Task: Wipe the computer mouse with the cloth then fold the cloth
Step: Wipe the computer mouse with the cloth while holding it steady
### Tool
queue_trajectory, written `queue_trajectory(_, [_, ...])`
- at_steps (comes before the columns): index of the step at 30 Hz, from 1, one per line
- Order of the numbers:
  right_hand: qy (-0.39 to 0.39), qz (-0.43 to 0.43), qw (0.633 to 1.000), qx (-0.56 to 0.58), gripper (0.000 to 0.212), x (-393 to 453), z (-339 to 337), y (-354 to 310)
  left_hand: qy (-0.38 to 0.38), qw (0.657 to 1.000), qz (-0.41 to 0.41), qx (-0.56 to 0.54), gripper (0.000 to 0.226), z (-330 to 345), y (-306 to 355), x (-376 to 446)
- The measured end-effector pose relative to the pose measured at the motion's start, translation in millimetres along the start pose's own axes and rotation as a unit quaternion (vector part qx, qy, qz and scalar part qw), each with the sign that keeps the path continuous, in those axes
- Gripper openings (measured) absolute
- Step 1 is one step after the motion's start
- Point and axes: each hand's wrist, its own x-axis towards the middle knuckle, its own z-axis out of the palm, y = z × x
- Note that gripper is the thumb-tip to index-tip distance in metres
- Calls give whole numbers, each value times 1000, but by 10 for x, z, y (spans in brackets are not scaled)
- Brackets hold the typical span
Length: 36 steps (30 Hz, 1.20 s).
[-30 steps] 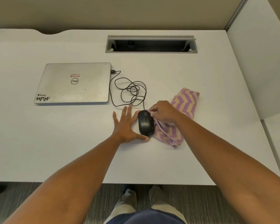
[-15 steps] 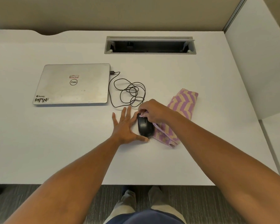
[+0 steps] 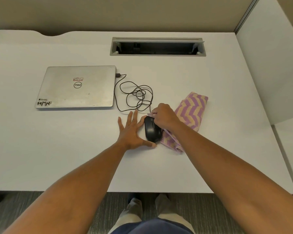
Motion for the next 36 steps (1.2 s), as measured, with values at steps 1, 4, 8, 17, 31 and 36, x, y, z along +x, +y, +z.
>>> queue_trajectory(1, [-10,-24,999,-19,21,-1,23,-53,0,1000,-1,-2,137,2,5,-3])
queue_trajectory(4, [-58,-94,991,-77,28,-19,64,-147,7,1000,2,-21,131,0,6,-4])
queue_trajectory(8, [-143,-162,972,-92,24,-122,14,-152,4,1000,4,-22,131,-7,15,5])
queue_trajectory(17, [-255,-245,919,-176,20,-384,-141,-125,-2,1000,-2,1,131,-5,-4,0])
queue_trajectory(31, [-138,-74,987,21,5,-198,-289,381,-3,1000,-1,-13,136,-12,0,3])
queue_trajectory(36, [-50,-46,995,66,22,-19,-229,335,-3,1000,-2,-11,135,-10,2,5])
